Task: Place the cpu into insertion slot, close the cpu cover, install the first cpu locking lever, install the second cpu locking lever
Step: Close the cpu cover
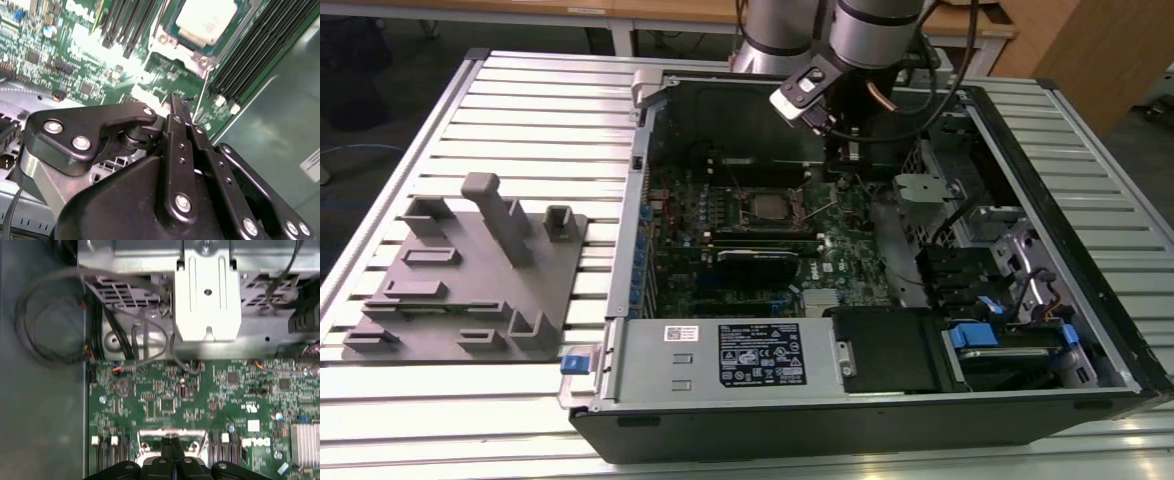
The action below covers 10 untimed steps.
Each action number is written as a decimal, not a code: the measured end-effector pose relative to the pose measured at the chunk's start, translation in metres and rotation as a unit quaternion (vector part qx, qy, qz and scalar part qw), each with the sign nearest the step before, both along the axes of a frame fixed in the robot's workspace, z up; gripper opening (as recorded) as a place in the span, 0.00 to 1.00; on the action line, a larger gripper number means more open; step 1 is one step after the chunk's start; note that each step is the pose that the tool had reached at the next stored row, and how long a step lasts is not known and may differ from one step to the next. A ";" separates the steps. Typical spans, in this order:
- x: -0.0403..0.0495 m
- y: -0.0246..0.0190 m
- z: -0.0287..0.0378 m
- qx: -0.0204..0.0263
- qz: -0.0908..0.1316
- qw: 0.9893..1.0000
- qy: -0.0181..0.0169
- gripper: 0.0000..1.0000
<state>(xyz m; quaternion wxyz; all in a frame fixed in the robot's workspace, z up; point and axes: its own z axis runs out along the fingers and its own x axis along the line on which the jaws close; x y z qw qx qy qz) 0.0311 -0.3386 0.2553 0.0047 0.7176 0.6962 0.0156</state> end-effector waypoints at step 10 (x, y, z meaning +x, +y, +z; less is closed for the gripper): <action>0.0261 0.0000 0.0000 0.000 0.000 1.000 0.000 0.10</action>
